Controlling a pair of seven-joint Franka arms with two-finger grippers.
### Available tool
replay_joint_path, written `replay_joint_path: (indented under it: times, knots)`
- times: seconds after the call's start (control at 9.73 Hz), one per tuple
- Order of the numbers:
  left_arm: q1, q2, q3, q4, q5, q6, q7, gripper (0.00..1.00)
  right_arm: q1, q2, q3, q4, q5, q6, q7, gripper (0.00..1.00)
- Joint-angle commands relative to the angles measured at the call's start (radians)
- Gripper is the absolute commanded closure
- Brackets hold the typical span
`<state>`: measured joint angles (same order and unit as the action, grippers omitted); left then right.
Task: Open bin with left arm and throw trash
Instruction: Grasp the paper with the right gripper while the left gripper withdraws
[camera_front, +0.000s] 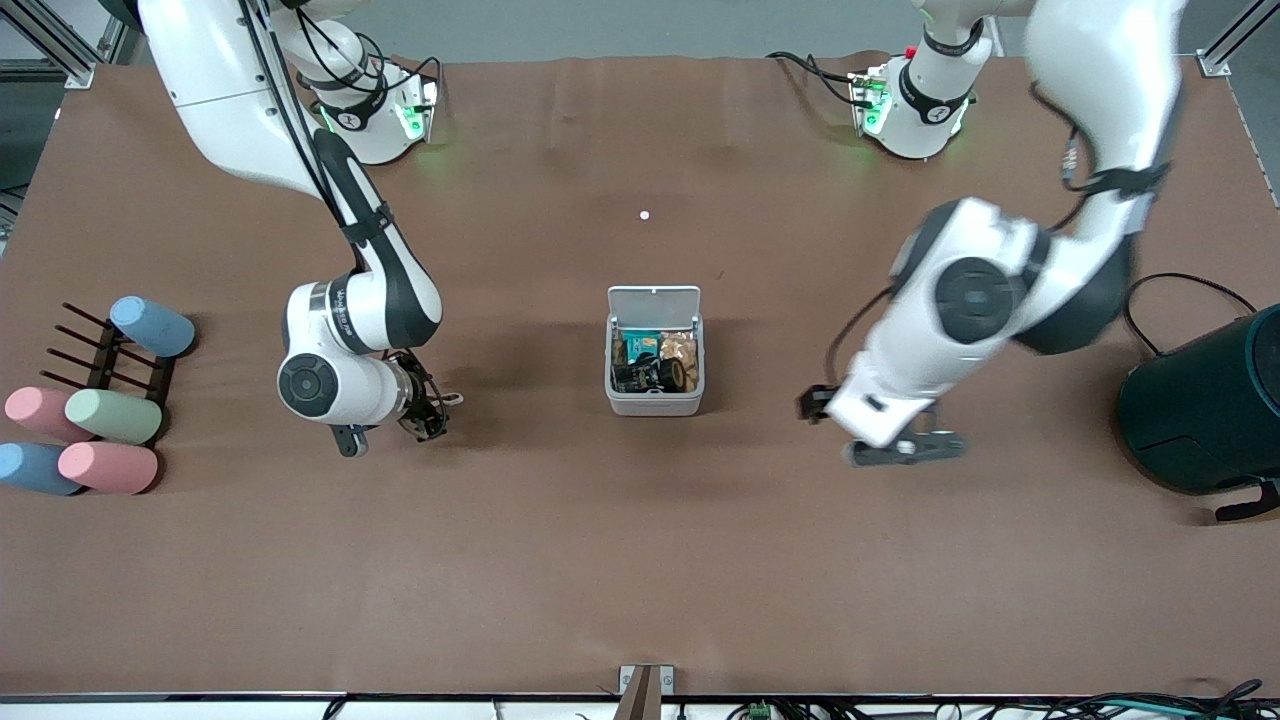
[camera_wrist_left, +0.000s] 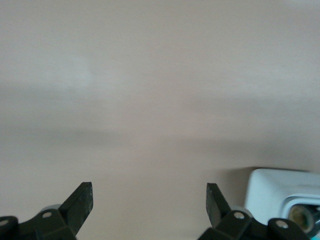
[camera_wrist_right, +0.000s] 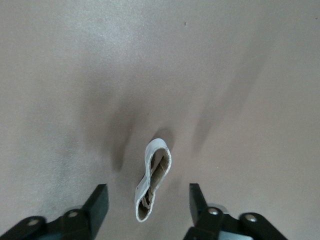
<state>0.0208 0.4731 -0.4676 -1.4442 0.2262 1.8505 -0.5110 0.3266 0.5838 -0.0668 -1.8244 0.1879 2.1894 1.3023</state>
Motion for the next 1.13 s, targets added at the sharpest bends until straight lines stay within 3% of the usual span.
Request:
replay_joint_path:
  times: [0.0, 0.21, 0.31, 0.51, 0.62, 0.72, 0.82, 0.92, 1.03]
  knots:
    - [0.080, -0.100, -0.008, 0.018, -0.039, -0.120, 0.144, 0.00, 0.006, -0.029, -0.001, -0.046, -0.021, 0.044, 0.012, 0.61]
    - [0.180, -0.198, 0.001, 0.016, -0.164, -0.197, 0.291, 0.00, 0.011, 0.001, -0.001, -0.044, -0.021, 0.049, 0.018, 0.64]
    - [0.151, -0.285, 0.065, 0.005, -0.185, -0.273, 0.305, 0.00, 0.014, 0.011, -0.001, -0.044, -0.021, 0.056, 0.025, 0.66]
    - [-0.066, -0.454, 0.366, -0.072, -0.234, -0.342, 0.320, 0.00, 0.017, 0.014, -0.001, -0.042, -0.021, 0.056, 0.026, 0.90]
    - [-0.114, -0.543, 0.442, -0.175, -0.226, -0.326, 0.328, 0.00, 0.014, 0.013, -0.001, -0.038, -0.021, 0.053, 0.028, 0.98]
    - [-0.107, -0.574, 0.449, -0.218, -0.222, -0.288, 0.359, 0.00, 0.015, -0.013, 0.001, -0.036, -0.019, 0.041, 0.075, 1.00]
    - [-0.090, -0.562, 0.452, -0.193, -0.217, -0.278, 0.444, 0.00, 0.022, -0.053, 0.008, -0.021, -0.018, 0.043, 0.159, 1.00]
    - [-0.070, -0.532, 0.454, -0.155, -0.215, -0.286, 0.457, 0.00, 0.073, -0.058, 0.008, 0.011, -0.018, 0.043, 0.239, 1.00]
    - [-0.074, -0.477, 0.452, -0.054, -0.208, -0.342, 0.453, 0.00, 0.109, -0.056, 0.008, 0.055, -0.016, 0.044, 0.314, 1.00]
